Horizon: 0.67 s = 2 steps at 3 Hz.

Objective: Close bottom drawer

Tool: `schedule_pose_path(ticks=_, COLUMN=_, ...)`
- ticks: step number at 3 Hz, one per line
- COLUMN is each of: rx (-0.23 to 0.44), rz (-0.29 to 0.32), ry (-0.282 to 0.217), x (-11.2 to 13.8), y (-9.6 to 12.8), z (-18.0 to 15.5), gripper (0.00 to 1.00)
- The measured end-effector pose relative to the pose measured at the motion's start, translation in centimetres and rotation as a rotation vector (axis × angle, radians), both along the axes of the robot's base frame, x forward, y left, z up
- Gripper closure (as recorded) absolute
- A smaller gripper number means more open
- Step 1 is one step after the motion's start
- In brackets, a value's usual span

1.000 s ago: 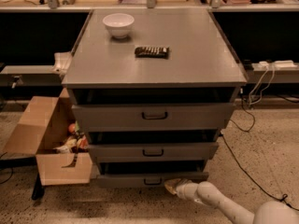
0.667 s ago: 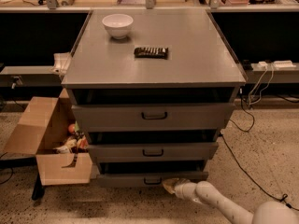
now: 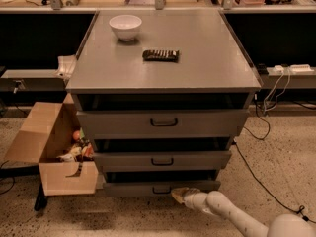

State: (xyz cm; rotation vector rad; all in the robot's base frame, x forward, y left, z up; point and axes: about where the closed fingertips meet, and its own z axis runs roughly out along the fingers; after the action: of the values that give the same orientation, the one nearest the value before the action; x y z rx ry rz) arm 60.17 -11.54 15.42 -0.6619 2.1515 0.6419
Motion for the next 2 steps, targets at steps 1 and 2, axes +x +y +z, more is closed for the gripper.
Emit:
schedule_pose_path(ticks=1, rx=0.013, rz=-0.002, ry=-0.004, x=-0.04, y=0.18, z=0.2, gripper=1.0)
schedule_pose_path(ticks=2, rx=0.037, rz=-0.008, ry=-0.018, x=0.33, y=0.19, z=0.84, gripper=1.0)
